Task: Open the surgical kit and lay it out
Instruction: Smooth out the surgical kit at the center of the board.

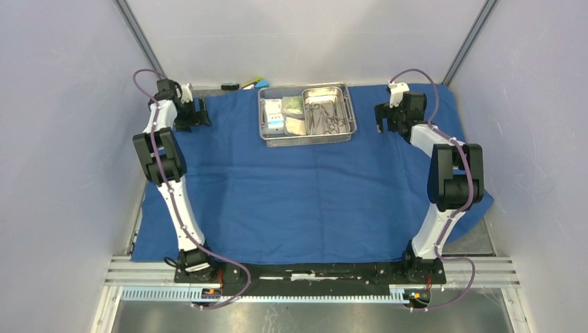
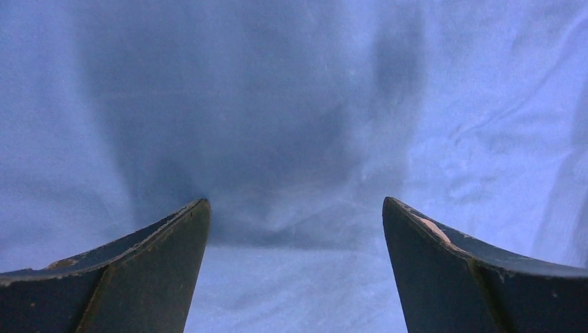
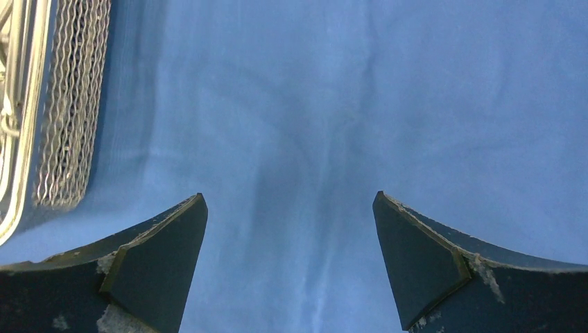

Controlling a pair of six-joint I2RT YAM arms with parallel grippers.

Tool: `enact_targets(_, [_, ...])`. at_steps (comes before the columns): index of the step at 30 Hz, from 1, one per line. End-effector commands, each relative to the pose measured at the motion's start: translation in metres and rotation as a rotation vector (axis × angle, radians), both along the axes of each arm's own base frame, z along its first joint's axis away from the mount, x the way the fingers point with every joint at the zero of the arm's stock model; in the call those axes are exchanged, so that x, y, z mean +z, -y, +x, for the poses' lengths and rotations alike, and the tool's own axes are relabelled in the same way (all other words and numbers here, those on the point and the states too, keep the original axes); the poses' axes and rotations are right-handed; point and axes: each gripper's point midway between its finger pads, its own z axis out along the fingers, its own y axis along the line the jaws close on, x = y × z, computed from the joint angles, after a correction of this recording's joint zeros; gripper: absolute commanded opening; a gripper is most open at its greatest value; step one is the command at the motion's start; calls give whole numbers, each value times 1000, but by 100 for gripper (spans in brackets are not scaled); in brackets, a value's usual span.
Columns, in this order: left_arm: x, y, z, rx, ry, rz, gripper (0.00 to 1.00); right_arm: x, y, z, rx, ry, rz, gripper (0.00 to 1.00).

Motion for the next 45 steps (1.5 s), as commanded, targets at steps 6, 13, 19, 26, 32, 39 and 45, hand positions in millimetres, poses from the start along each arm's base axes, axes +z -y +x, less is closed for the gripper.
enact_targets(6, [19,34,-20,-77,42,-110,100,-8,-9,43,-29,55,101,98])
enact_targets(13, [-20,29,-23,-100,-95,114,100,-27,-13,42,-7,9,110,98])
enact_targets(19, [-35,27,-25,-88,-195,152,90,-28,-9,38,-7,1,85,98])
enact_targets(26, [-46,39,-34,-111,-248,100,49,-22,-3,33,-8,9,66,98])
enact_targets(32, [-54,41,-37,-120,-273,84,21,-22,1,32,-13,7,69,98])
enact_targets(39, [-15,42,-22,-94,-146,77,47,-24,3,29,-11,-2,74,98])
enact_targets(45, [53,51,7,-50,94,68,62,-21,4,27,-7,4,69,98])
